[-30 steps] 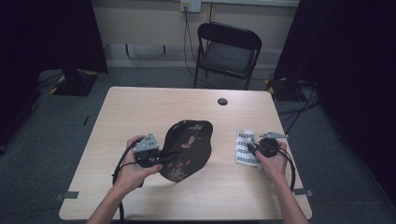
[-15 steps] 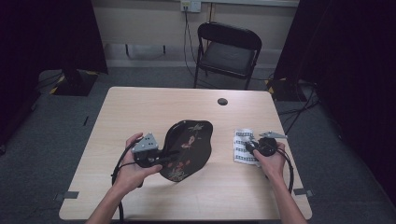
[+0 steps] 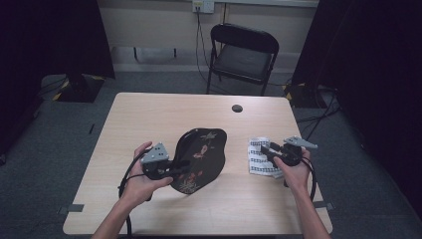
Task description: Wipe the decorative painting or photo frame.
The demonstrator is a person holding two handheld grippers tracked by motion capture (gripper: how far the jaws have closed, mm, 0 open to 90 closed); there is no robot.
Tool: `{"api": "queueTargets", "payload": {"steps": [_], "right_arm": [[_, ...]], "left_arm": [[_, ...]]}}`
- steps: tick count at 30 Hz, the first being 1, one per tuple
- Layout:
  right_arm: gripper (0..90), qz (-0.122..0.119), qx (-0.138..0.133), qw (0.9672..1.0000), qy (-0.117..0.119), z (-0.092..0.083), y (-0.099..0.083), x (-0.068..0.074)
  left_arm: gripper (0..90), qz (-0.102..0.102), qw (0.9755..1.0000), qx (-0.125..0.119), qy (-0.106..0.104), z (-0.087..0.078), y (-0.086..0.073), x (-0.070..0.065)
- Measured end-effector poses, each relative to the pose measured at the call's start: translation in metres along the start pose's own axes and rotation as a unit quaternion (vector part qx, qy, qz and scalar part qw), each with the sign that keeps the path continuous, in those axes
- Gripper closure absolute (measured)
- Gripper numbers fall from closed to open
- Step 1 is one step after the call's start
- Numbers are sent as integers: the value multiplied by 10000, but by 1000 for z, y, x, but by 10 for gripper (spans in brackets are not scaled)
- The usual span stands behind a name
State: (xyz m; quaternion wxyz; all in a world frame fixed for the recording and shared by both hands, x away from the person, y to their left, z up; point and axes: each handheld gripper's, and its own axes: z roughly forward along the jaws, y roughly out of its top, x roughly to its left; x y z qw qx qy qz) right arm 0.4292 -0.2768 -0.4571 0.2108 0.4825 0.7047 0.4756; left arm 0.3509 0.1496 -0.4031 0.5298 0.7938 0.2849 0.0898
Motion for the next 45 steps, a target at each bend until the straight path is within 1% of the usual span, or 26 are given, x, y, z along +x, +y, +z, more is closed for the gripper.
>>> {"api": "queueTargets", "payload": {"steps": [1, 2, 4, 5, 7, 9, 10, 11, 13, 14, 17, 18, 20, 21, 23, 24, 25, 27, 28, 31, 33, 34, 37, 41, 44, 45], "right_arm": [[489, 0, 0, 10000, 0, 0, 0, 0], [481, -55, -33, 9999, 108, -2, 4, 5], [478, -128, -81, 9992, 377, -4, 10, 16], [486, -203, -179, 9977, 628, -6, 16, 28], [486, -256, -212, 9968, 726, -7, 18, 34], [485, -351, -301, 9941, 979, -9, 23, 45], [486, -404, -338, 9917, 1173, -12, 27, 54], [486, -404, -338, 9917, 1173, -12, 27, 54], [481, -473, -419, 9885, 1375, -14, 30, 65], [486, -552, -447, 9877, 1390, -15, 31, 68], [482, -708, -441, 9830, 1635, -19, 35, 82], [484, -802, -449, 9808, 1719, -20, 36, 86], [466, -815, -469, 9747, 2030, -24, 39, 95], [466, -815, -469, 9747, 2030, -24, 39, 95], [468, -913, -430, 9715, 2143, -23, 41, 102], [468, -925, -415, 9714, 2149, -22, 41, 104], [468, -892, -371, 9702, 2223, -14, 42, 107], [467, -872, -361, 9699, 2247, -11, 42, 107], [466, -831, -273, 9690, 2312, -3, 41, 108], [466, -793, -195, 9686, 2350, 5, 40, 107], [462, -813, -151, 9698, 2293, 12, 41, 107], [454, -753, -85, 9674, 2418, 19, 40, 108], [454, -748, -43, 9660, 2473, 25, 39, 111], [443, -811, 62, 9624, 2593, 30, 37, 117], [449, -843, 86, 9629, 2560, 30, 36, 118], [448, -861, 129, 9642, 2505, 30, 37, 117]], "left_arm": [[728, 1, 10000, 1, 1, 0, 0, 0], [727, 8, 10000, 15, 3, 0, 0, 0], [723, -8, 10000, 28, -11, 0, -1, 1], [714, -4, 10000, 39, -10, 0, -1, 1], [704, -13, 10000, 61, 10, 0, -2, 1], [701, 18, 10000, 94, -14, 0, -3, 1], [699, 25, 9999, 99, -15, 0, -3, 1], [699, 13, 10000, 90, -15, -1, -3, 1], [696, 12, 10000, 82, -5, -2, -3, 1], [696, 25, 10000, 84, -2, -3, -3, 1], [690, -13, 10000, 58, -46, -5, -4, 0], [687, -4, 10000, 70, -37, -5, -4, 0], [676, -22, 10000, 60, -43, -5, -4, 0], [676, -11, 10000, 69, -60, -6, -4, 0], [653, -71, 9999, -19, -71, -7, -4, -2], [650, -20, 10000, 7, -67, -8, -3, -2], [641, -54, 10000, -7, -77, -8, -4, -2], [639, -42, 10000, 24, -51, -9, -4, -2], [636, -25, 10000, 63, -39, -10, -4, -1], [633, -80, 9999, 83, -24, -14, -5, 2], [628, -120, 9999, 85, -83, -15, -6, 4], [634, -116, 9999, 72, -52, -16, -6, 4], [665, -69, 9998, 136, -99, -20, -6, 4], [714, -78, 9998, 159, -101, -22, -6, 6], [740, -173, 9997, 82, -118, -23, -7, 10], [754, -178, 9997, 90, -125, -24, -7, 10]]}}
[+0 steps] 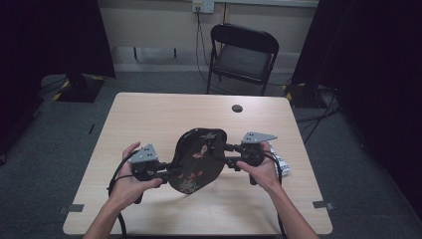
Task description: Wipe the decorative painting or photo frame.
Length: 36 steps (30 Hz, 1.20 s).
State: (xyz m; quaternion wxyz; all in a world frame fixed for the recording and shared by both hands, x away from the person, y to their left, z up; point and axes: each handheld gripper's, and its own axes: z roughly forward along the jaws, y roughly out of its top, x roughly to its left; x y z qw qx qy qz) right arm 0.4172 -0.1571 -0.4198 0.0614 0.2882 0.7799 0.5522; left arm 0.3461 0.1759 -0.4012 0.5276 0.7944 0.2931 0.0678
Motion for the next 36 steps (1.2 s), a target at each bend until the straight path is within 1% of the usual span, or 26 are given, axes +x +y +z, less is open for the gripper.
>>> {"api": "queueTargets", "payload": {"steps": [1, 3, 6, 8, 9, 11, 12, 15, 17, 19, 21, 22, 23, 24, 25, 26, 27, 28, 30, 31, 33, 34, 35, 36], "right_arm": [[448, -40, 25, 10000, -36, -1, 0, 0], [449, 0, 4, 10000, 5, -3, 1, -1], [451, -42, 37, 10000, 9, -5, 1, 1], [450, -75, 75, 9999, -39, -5, 1, 2], [449, -99, 86, 9999, -66, -6, 1, 3], [448, -107, 87, 9999, -41, -7, 1, 4], [448, -107, 87, 9999, -41, -7, 1, 4], [448, -92, 90, 9999, 27, -7, 0, 4], [450, -104, 136, 9998, 44, -6, -2, 4], [453, -104, 169, 9998, 90, -5, -3, 5], [457, -141, 217, 9996, 111, -3, -4, 7], [457, -141, 217, 9996, 111, -3, -4, 7], [460, -149, 240, 9995, 122, -3, -5, 8], [464, -182, 260, 9994, 120, -2, -5, 8], [467, -196, 281, 9994, 110, -2, -5, 9], [467, -186, 304, 9993, 112, -2, -5, 10], [467, -188, 309, 9993, 115, -2, -6, 10], [466, -175, 313, 9993, 127, -3, -7, 11], [467, -185, 375, 9990, 129, -4, -9, 11], [475, -180, 384, 9991, 97, -4, -10, 11], [481, -199, 402, 9990, 61, -5, -11, 11], [484, -166, 414, 9990, 64, -5, -12, 11], [485, -83, 416, 9991, 31, -6, -13, 11], [485, -83, 416, 9991, 31, -6, -13, 11]], "left_arm": [[761, -10, 10000, -5, -3, 0, 0, 0], [768, 21, 10000, 27, 26, 0, 1, 2], [768, -74, 10000, 36, 2, -1, 2, 3], [760, -85, 10000, 50, 1, -1, 2, 5], [755, -123, 9999, 51, 6, -1, 2, 6], [735, -125, 9999, 79, 12, -3, 4, 9], [735, -162, 9998, 104, 23, -3, 5, 11], [715, -224, 9997, 78, 18, -5, 6, 16], [700, -260, 9996, 36, 91, -6, 4, 17], [684, -319, 9994, 42, 105, -8, 3, 19], [645, -363, 9992, 91, 171, -10, 1, 21], [645, -367, 9990, 104, 221, -11, 0, 22], [628, -414, 9987, 108, 283, -12, -2, 24], [607, -430, 9986, 140, 291, -14, -3, 25], [610, -464, 9983, 159, 308, -16, -3, 26], [648, -493, 9982, 158, 311, -18, -3, 27], [656, -513, 9980, 123, 338, -20, -4, 27], [653, -524, 9979, 115, 354, -20, -5, 28], [626, -535, 9976, 179, 390, -20, -7, 29], [630, -555, 9975, 201, 389, -19, -8, 29], [624, -549, 9971, 223, 477, -17, -10, 29], [640, -467, 9971, 243, 547, -16, -10, 29], [629, -416, 9971, 223, 599, -15, -9, 30], [629, -398, 9968, 217, 658, -14, -8, 30]]}}
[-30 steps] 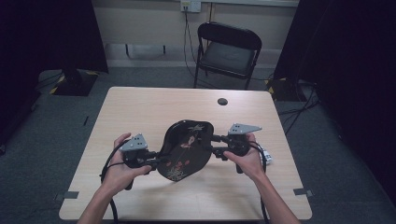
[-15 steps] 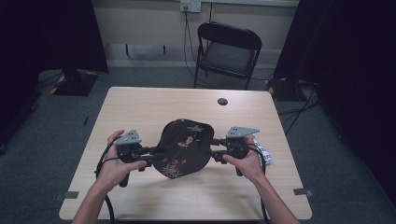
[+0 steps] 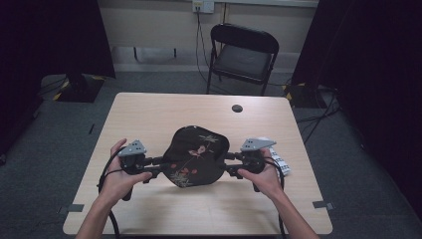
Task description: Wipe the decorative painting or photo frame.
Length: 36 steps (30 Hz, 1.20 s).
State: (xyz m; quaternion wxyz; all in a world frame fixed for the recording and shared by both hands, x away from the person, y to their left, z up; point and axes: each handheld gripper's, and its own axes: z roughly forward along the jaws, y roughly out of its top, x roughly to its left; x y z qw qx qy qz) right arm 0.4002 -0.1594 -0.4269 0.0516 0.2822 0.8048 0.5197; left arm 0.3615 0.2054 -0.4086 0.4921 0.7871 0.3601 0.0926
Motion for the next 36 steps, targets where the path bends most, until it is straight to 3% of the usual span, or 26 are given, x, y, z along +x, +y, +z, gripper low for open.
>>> {"api": "queueTargets", "payload": {"steps": [8, 14, 21, 29, 36], "right_arm": [[531, -49, 134, 9998, -129, 0, -5, 2], [549, -35, 108, 9997, -207, -5, -5, 0], [581, -103, 128, 9994, -306, -7, -6, 2], [610, -17, 49, 9991, -426, -12, -6, -3], [641, 37, 24, 9986, -533, -17, -7, -7]], "left_arm": [[597, -84, 9999, -75, 6, 7, -1, 2], [597, 88, 9999, -101, 57, 11, -1, 0], [589, 90, 9998, -183, 80, 18, -2, 0], [581, 67, 9997, -201, 114, 26, 2, -1], [584, 208, 9995, -172, 140, 33, 6, -2]]}}
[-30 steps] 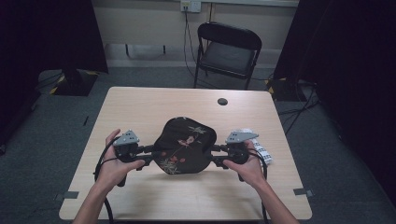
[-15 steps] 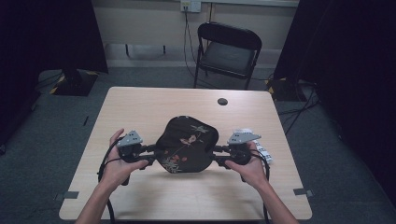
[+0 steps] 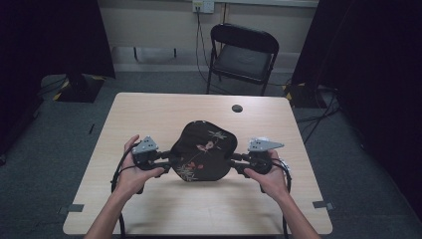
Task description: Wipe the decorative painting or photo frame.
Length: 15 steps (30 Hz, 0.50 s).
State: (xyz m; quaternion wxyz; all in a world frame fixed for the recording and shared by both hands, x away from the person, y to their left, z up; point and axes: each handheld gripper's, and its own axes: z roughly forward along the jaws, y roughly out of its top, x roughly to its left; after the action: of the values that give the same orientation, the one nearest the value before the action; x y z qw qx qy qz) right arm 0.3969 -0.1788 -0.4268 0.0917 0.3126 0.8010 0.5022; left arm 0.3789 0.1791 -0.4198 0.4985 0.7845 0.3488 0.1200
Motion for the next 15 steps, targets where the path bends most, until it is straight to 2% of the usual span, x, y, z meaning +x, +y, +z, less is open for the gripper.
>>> {"api": "queueTargets", "payload": {"steps": [7, 15], "right_arm": [[640, 33, -144, 9999, -56, -5, 3, -4], [671, 106, -214, 9996, -171, -5, 2, -7]], "left_arm": [[578, 0, 10000, -33, 37, 4, 1, 0], [595, -7, 9999, -21, -103, 10, 1, 0]]}}
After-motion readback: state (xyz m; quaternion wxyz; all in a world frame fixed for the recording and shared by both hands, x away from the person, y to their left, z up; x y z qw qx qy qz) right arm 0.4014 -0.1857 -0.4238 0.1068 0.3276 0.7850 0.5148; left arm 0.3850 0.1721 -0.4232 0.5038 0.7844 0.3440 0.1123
